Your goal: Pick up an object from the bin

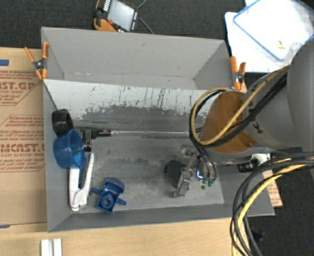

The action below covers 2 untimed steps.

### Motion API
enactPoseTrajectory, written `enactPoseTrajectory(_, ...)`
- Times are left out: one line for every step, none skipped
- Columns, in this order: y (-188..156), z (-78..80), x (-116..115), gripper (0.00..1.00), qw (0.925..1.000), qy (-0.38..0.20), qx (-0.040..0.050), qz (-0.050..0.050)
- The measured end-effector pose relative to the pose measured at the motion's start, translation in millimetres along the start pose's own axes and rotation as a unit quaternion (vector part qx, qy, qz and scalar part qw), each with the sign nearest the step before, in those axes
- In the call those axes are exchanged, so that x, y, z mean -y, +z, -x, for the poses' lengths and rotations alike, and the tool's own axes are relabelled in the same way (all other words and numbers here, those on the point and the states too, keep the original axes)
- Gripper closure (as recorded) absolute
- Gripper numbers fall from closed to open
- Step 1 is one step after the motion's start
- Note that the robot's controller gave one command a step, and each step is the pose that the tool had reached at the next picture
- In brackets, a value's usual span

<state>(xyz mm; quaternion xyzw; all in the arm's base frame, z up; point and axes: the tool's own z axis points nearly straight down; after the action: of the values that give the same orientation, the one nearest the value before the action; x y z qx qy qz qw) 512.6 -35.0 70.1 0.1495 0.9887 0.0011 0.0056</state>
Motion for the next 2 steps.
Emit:
enactPoseTrajectory(0, -15.6, 35, 0.0, 0.9996, -0.028, 0.0001, -0.003)
enactPoseTrajectory(0, -2.9, -3, 1.0, 1.0, -0.006, 0.0023, 0.001)
